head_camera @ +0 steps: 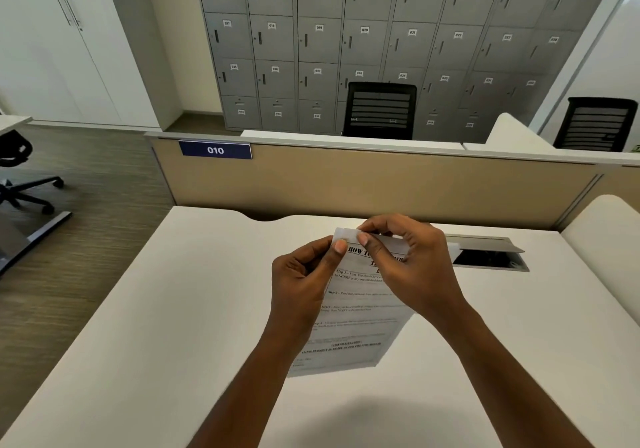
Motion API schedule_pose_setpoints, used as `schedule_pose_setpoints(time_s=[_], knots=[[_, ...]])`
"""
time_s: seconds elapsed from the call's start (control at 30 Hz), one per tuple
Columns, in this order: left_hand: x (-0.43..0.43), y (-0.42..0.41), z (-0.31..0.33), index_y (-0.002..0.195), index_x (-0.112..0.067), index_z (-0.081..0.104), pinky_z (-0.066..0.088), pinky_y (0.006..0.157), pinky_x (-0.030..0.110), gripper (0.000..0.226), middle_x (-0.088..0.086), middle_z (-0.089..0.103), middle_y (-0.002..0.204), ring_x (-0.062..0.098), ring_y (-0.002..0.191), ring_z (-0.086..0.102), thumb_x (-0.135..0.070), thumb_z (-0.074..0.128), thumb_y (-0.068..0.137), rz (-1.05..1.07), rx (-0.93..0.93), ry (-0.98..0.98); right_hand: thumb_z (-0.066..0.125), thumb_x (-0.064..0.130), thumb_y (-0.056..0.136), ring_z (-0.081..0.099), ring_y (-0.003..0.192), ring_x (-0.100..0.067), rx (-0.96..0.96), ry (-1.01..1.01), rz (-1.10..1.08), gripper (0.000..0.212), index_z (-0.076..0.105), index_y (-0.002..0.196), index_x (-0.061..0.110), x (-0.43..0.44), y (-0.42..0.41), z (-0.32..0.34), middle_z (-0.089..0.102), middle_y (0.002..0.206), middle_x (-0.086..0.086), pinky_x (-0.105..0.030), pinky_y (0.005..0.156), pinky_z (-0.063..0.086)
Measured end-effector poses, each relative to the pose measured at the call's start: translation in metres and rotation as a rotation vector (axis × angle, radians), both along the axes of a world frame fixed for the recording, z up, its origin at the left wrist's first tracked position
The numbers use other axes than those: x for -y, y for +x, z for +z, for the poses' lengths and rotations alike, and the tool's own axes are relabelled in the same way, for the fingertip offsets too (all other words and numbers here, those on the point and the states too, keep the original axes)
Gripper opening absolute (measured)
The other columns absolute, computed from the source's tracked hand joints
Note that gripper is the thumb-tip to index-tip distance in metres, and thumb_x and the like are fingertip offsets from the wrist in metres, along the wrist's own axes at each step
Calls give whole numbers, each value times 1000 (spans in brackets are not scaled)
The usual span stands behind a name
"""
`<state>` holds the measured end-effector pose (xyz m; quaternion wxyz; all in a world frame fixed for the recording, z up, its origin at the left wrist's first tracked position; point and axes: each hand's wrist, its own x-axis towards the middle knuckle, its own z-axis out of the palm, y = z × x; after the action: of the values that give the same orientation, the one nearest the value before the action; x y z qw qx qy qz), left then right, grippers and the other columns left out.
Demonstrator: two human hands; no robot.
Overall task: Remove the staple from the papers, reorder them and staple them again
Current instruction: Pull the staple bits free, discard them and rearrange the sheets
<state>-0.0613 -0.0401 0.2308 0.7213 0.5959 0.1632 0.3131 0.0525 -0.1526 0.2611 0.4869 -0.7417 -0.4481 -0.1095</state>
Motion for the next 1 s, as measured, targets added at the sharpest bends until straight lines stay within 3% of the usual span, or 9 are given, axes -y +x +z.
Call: schedule_pose_setpoints(time_s=[0.17,0.3,0.43,0.63,0.83,1.0], knots=[[0,1,0,107,-19,81,60,82,49,22,8,81,98,31,89,77,-29,66,94,-28,-19,-13,67,35,89,65,82,-8,51,-10,-27,10,71,94,27,5,0,-1,71,90,18,-51,80,51],[2,1,2,106,-20,81,59,79,40,20,8,81,96,30,87,76,-26,66,95,-11,-13,-7,70,24,89,63,99,-10,318,-94,-119,17,67,106,25,8,-7,0,68,110,13,-49,98,37],[4,0,4,107,-23,81,59,77,34,19,5,81,96,26,87,77,-25,65,96,-29,6,40,67,21,90,64,104,-16,502,-146,-82,7,71,96,22,7,-10,4,65,127,2,-46,99,31],[4,1,0,117,-17,77,62,79,32,22,-1,81,101,21,92,78,-16,64,99,-15,-3,164,56,24,95,65,105,-23,654,-284,-68,17,70,99,16,10,-5,6,64,131,-5,-46,100,33],[8,1,0,115,-24,76,60,72,23,22,-8,81,100,14,92,78,-15,65,98,-5,-19,227,73,23,82,63,106,-26,846,-489,-80,32,66,111,9,13,2,5,62,128,-11,-45,99,40],[8,1,1,112,-32,74,61,69,23,23,-14,80,98,11,89,78,-16,66,98,1,-35,293,67,22,86,59,110,-29,938,-542,-113,32,61,114,8,17,4,5,57,127,-12,-46,98,41]])
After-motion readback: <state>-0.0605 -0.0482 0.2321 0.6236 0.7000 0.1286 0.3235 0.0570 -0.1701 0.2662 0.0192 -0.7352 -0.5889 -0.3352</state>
